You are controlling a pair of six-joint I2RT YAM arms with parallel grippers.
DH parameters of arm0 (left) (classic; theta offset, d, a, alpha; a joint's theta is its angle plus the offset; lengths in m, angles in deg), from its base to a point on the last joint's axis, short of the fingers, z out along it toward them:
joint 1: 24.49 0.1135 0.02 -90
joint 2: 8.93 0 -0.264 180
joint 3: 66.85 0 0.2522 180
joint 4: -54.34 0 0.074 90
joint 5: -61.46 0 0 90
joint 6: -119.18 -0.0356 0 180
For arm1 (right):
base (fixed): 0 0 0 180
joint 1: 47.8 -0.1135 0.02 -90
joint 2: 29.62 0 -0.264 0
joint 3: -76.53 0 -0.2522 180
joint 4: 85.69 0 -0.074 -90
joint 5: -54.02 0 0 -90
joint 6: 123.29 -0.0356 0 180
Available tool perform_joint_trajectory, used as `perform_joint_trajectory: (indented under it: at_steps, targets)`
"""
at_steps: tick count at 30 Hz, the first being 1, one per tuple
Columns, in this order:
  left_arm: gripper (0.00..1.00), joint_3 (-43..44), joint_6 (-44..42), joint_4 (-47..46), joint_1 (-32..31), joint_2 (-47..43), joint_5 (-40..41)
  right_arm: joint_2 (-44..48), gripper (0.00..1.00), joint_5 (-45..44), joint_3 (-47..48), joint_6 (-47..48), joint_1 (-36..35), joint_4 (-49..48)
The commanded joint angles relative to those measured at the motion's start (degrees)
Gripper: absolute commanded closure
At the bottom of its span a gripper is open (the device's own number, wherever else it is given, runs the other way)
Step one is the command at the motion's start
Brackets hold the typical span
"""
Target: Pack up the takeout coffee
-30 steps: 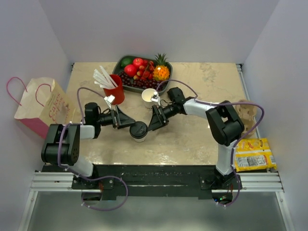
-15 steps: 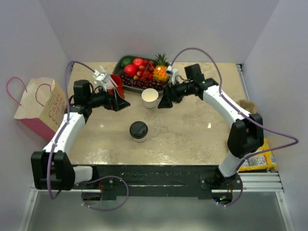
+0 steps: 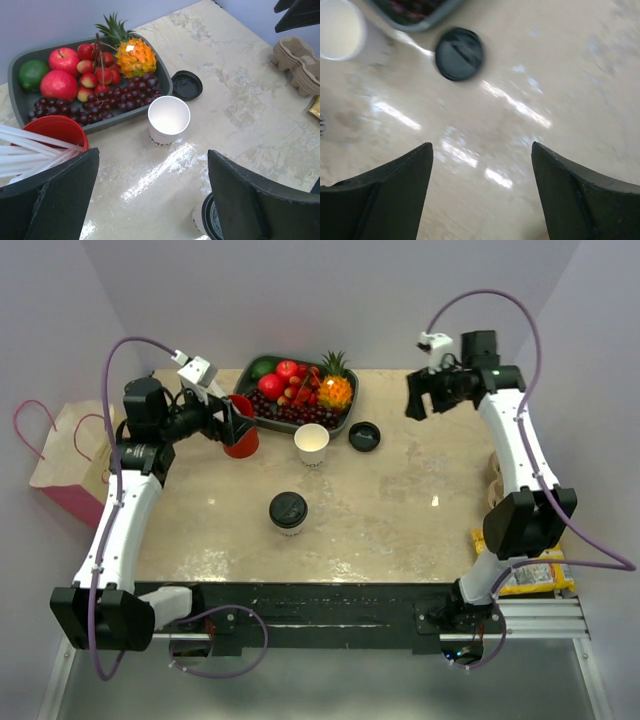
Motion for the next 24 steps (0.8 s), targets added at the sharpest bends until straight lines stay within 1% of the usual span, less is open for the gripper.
perform_joint_trajectory:
  at_steps: [1,2,3,5,7,8,10,12,13,14,15,16,17,20,21,24]
  targets:
    - [0.08,2.3,6.1,-6.4,0.0,2.9,-4.2,3.9,0.20,-11.4,-1.0,6.2,10.9,8.7]
    - [0.08,1.2,7.4,-8.9,-0.1,2.8,-4.1,5.6,0.22,-14.3,-4.7,6.6,12.3,8.3]
    - [0.08,0.6,8.7,-9.5,-0.1,2.6,-2.1,6.7,0.26,-19.1,-6.3,6.8,13.0,8.3]
    - [0.09,-0.7,11.1,-9.7,-0.1,1.7,0.4,8.6,0.32,-19.8,-9.1,6.0,15.3,10.4]
    - [0.10,-2.4,11.8,-9.5,-0.1,0.8,3.3,9.3,0.32,-21.5,-11.8,5.1,15.8,10.3]
    - [0.10,-2.7,11.8,-9.8,-0.1,0.6,4.2,9.4,0.33,-22.8,-15.1,5.0,16.4,9.5]
    - [0.11,-2.9,10.8,-10.3,-0.3,1.4,4.0,7.1,0.34,-23.0,-17.1,5.0,18.4,7.8]
    - [0.12,-2.5,8.1,-10.6,-0.6,3.0,4.5,4.1,0.36,-21.8,-15.1,4.3,21.0,8.2]
    - [0.12,-1.9,7.4,-10.8,-0.8,3.5,5.0,2.6,0.38,-18.9,-11.8,3.6,23.7,8.6]
    - [0.12,-1.2,7.1,-10.6,-0.8,4.0,6.9,-0.4,0.41,-17.9,-10.0,2.9,24.9,9.0]
    - [0.12,-0.2,6.0,-9.8,-0.8,5.2,7.4,-1.3,0.43,-17.3,-8.1,1.7,26.0,9.3]
    - [0.12,2.8,5.1,-8.6,-0.9,5.9,7.4,-2.1,0.44,-17.2,-5.9,1.4,27.3,9.2]
    - [0.12,4.4,4.0,-5.7,-1.0,6.7,7.5,-2.2,0.44,-18.5,-5.7,1.3,27.5,8.6]
    - [0.12,8.2,-0.9,-2.0,-1.3,8.2,7.8,-1.8,0.44,-20.9,-6.8,1.0,27.6,6.4]
    - [0.12,8.5,-2.6,-1.7,-1.4,8.5,8.1,-2.3,0.44,-21.5,-6.9,-0.3,27.5,6.4]
    - [0.12,10.5,-3.8,-0.1,-1.4,9.7,7.9,-4.1,0.41,-24.4,-6.3,-1.9,27.5,6.6]
